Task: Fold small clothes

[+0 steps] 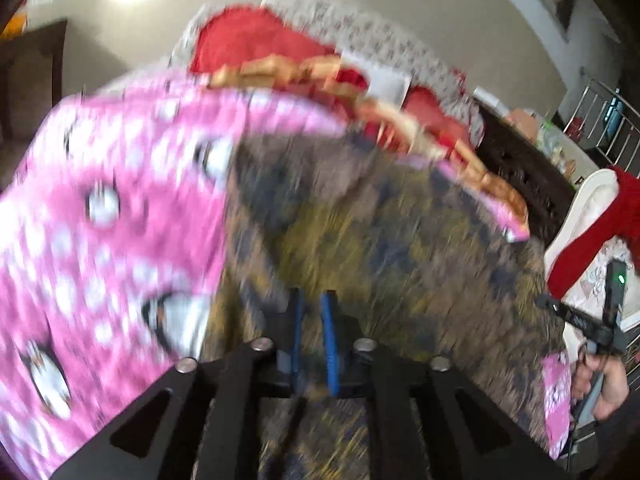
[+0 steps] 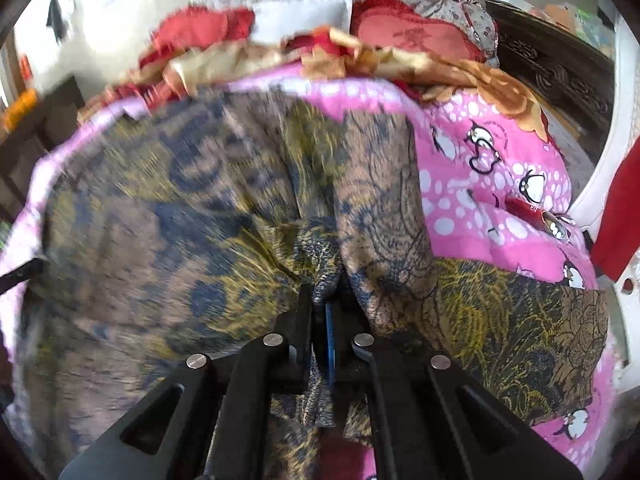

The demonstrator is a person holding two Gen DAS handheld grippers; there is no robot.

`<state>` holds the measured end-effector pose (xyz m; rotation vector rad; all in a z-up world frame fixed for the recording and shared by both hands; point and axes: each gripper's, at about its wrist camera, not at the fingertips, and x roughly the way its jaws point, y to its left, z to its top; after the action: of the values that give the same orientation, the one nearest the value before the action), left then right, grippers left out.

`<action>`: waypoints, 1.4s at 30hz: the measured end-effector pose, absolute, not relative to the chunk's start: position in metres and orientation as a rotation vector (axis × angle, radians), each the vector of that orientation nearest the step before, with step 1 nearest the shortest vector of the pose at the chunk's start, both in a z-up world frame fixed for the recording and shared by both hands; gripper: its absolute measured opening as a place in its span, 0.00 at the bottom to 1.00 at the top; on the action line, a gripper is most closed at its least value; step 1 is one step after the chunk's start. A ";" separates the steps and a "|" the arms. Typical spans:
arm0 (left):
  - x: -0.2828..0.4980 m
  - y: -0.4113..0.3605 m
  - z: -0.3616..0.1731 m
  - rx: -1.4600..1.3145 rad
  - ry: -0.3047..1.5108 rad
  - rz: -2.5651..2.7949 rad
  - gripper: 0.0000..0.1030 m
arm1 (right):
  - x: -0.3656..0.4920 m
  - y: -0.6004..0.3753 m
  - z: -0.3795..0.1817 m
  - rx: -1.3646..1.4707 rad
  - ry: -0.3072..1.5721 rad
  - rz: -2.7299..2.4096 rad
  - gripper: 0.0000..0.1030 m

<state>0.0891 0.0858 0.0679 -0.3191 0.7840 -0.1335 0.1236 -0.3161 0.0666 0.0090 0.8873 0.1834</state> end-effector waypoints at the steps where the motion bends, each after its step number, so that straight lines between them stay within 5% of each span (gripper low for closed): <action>1: 0.096 0.085 0.076 -0.314 0.762 -0.130 0.24 | 0.118 -0.319 0.076 0.034 0.853 0.203 0.18; 8: 0.160 0.088 0.044 -0.319 0.849 0.033 0.30 | 0.111 -0.311 0.100 0.090 0.737 0.208 0.23; 14: 0.153 0.091 0.015 -0.282 0.810 0.051 0.29 | 0.156 -0.297 0.043 0.103 0.874 0.102 0.23; 21: 0.152 0.095 0.012 -0.313 0.809 0.033 0.30 | 0.149 -0.306 0.027 0.185 0.758 0.113 0.24; 24: 0.159 0.095 0.015 -0.337 0.814 -0.019 0.47 | 0.148 -0.299 0.027 0.102 0.740 0.102 0.24; 29: 0.149 0.081 0.053 -0.239 0.858 -0.037 0.53 | 0.152 -0.291 0.041 0.042 0.796 0.073 0.24; 32: 0.116 0.076 0.074 -0.277 0.767 -0.063 0.75 | 0.134 -0.293 0.068 0.078 0.759 0.063 0.24; 42: 0.079 0.034 0.025 -0.130 0.875 -0.122 0.75 | 0.092 -0.245 0.027 -0.047 0.875 0.088 0.38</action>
<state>0.0785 0.0339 0.0251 -0.1298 0.8748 -0.1217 0.0917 -0.2452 0.0266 -0.0473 0.8749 0.0877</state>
